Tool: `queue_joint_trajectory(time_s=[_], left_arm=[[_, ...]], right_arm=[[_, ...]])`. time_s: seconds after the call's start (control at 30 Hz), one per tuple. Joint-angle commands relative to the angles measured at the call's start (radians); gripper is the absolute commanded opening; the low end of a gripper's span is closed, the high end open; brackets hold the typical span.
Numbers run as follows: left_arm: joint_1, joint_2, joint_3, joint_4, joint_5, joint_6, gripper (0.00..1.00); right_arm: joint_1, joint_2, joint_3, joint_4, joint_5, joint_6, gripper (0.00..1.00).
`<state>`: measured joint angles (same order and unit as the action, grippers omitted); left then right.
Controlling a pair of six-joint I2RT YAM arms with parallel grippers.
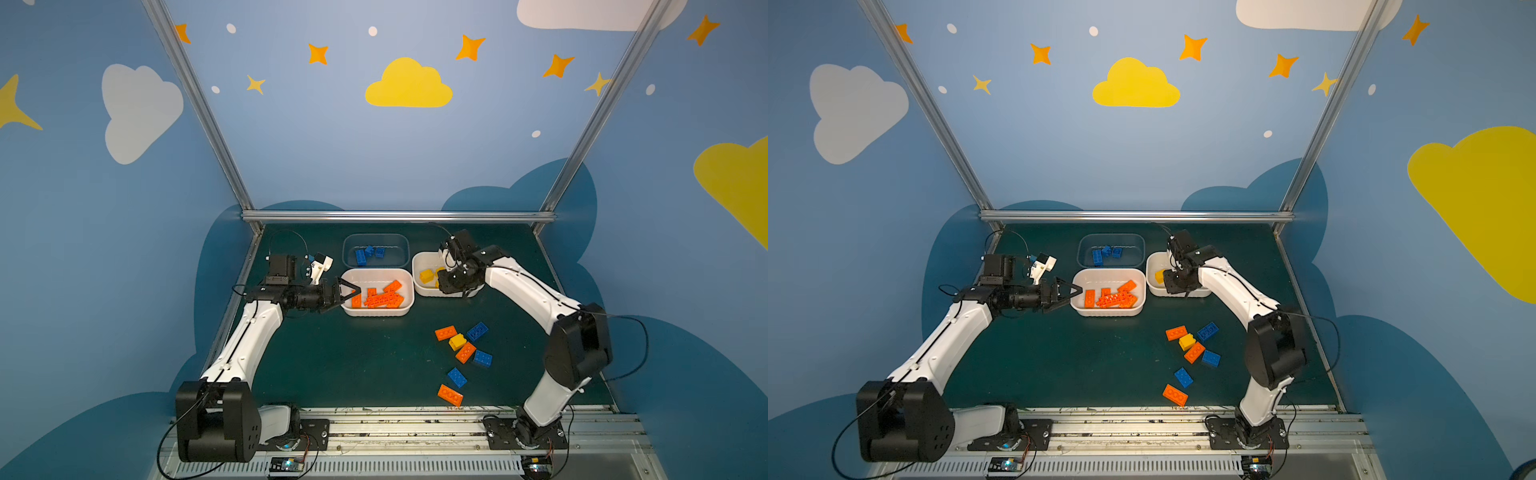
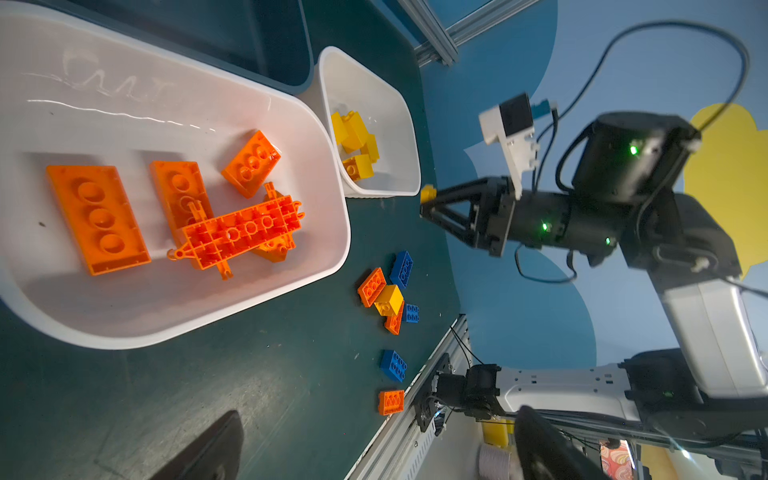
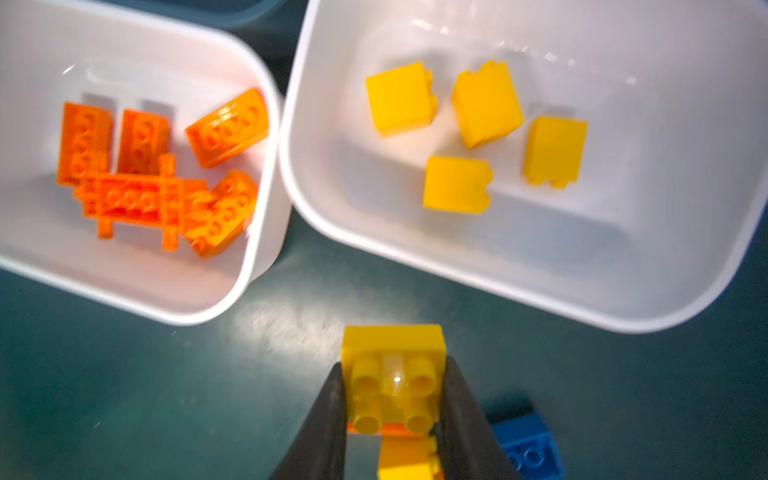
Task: Sort the legos into containers by color
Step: 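Carry the yellow 2x2 brick into the yellow-brick bin and release it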
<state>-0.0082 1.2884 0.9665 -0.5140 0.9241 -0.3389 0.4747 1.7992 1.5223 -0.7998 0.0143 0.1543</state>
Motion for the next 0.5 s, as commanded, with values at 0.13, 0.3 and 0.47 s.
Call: queue_joint_trajectory(time_s=[0.13,0.3,0.47], left_arm=[[-0.024,0.049,0.026,0.062,0.003,-0.035,1.00],[-0.032,0.058,0.015,0.100,-0.007,-0.051,0.99],[-0.038,0.052,-0.006,0.131,-0.019,-0.067,1.00]], right_arm=[[-0.124,0.225,0.237,-0.059,0.035,-0.172,0.21],[-0.169,0.345,0.338,-0.050,0.034,-0.202,0.25],[-0.185,0.408,0.397,-0.041,-0.013,-0.207,0.44]])
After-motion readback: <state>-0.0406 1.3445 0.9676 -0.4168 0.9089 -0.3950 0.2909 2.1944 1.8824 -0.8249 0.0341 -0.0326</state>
